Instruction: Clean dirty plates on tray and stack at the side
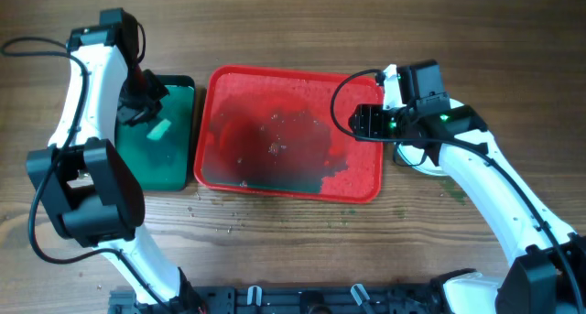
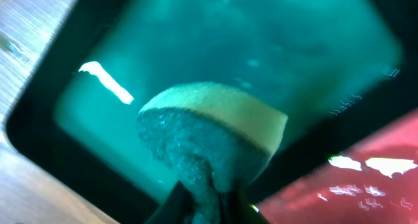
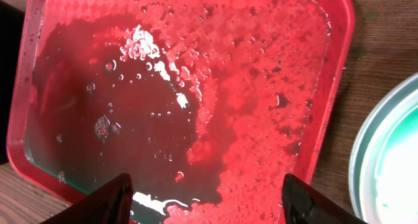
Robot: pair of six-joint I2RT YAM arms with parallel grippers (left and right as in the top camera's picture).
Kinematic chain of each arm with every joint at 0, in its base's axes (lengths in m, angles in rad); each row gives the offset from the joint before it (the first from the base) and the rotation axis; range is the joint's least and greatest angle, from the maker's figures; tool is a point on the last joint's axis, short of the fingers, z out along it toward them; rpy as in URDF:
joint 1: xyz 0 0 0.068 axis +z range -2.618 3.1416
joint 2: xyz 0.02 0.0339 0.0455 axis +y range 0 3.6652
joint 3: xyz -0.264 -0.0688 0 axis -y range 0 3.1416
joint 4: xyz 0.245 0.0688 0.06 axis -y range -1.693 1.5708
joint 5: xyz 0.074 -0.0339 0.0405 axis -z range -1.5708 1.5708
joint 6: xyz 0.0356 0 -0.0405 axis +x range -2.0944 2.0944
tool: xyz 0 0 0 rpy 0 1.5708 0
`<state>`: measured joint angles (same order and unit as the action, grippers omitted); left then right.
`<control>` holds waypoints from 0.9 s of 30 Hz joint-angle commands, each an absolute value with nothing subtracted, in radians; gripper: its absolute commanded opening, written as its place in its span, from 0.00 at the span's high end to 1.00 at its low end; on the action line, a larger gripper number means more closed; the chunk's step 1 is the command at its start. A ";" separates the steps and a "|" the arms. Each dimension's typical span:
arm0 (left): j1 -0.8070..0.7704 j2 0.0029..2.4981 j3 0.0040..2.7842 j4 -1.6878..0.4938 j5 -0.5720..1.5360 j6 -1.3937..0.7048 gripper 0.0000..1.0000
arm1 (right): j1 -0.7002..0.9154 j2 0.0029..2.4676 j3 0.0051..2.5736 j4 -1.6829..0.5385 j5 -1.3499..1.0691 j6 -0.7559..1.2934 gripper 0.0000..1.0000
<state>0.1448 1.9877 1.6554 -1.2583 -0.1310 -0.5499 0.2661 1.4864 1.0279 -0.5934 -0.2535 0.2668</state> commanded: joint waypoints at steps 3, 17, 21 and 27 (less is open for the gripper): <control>0.177 1.969 1.591 -1.238 -0.218 -0.619 0.00 | 0.269 1.483 1.030 -0.603 -0.192 0.265 0.26; 0.175 1.969 1.590 -1.143 -0.147 -0.618 0.00 | 0.269 1.188 1.402 -0.805 -0.150 0.264 0.01; 0.175 1.969 1.590 -1.143 -0.147 -0.618 0.00 | 0.269 1.085 1.402 -0.797 0.006 0.266 0.00; 0.175 1.969 1.590 -1.143 -0.147 -0.618 0.00 | 0.276 0.937 1.363 -0.823 0.134 0.126 0.00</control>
<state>0.1722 1.9877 1.5940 -1.1435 -0.1520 -0.6048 0.2680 1.0046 1.3960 -0.8227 0.0574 0.2344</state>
